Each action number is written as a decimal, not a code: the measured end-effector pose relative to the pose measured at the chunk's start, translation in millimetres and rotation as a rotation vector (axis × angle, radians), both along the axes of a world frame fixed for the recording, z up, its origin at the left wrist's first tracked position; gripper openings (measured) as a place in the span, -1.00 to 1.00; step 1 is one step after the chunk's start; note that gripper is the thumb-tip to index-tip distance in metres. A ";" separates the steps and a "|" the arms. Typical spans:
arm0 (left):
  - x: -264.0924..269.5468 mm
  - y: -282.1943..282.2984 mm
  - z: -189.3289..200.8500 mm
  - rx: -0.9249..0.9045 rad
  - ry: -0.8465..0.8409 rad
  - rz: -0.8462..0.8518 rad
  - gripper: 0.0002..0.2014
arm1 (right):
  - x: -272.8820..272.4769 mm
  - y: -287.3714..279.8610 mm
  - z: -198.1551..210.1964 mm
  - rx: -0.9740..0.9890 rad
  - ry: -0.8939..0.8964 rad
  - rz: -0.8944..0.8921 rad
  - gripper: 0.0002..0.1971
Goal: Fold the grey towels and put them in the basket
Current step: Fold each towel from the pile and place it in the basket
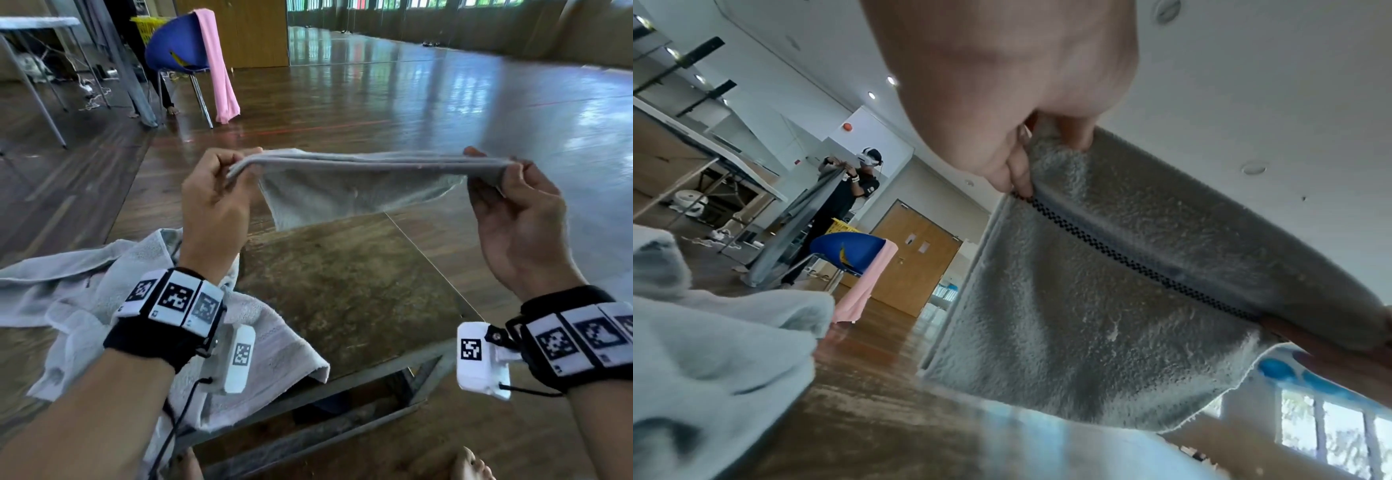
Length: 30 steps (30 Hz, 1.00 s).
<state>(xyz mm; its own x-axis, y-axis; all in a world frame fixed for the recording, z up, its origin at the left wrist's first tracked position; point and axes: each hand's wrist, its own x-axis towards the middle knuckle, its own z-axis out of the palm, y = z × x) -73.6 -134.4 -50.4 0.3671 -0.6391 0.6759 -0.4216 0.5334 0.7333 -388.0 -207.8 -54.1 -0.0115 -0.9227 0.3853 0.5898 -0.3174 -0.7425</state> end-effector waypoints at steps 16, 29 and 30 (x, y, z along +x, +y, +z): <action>36.5 10.8 -43.7 0.958 -0.201 -0.168 -0.72 | -40.7 3.1 -45.2 0.383 1.049 0.015 -0.73; 35.6 -54.7 -92.5 0.936 -0.310 0.205 -0.74 | 4.9 -74.9 -85.1 0.378 1.180 -0.243 -0.79; 36.5 -58.9 -95.7 0.930 -0.317 0.230 -0.72 | 9.4 -81.1 -88.7 0.366 1.202 -0.251 -0.79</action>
<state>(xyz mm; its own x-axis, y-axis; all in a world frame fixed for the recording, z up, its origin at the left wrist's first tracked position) -37.1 -193.3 -146.1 0.4381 -0.8983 0.0328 -0.6898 -0.3125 0.6531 -378.6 -288.9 -142.8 -0.0230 -0.9997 0.0001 -0.5556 0.0127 -0.8313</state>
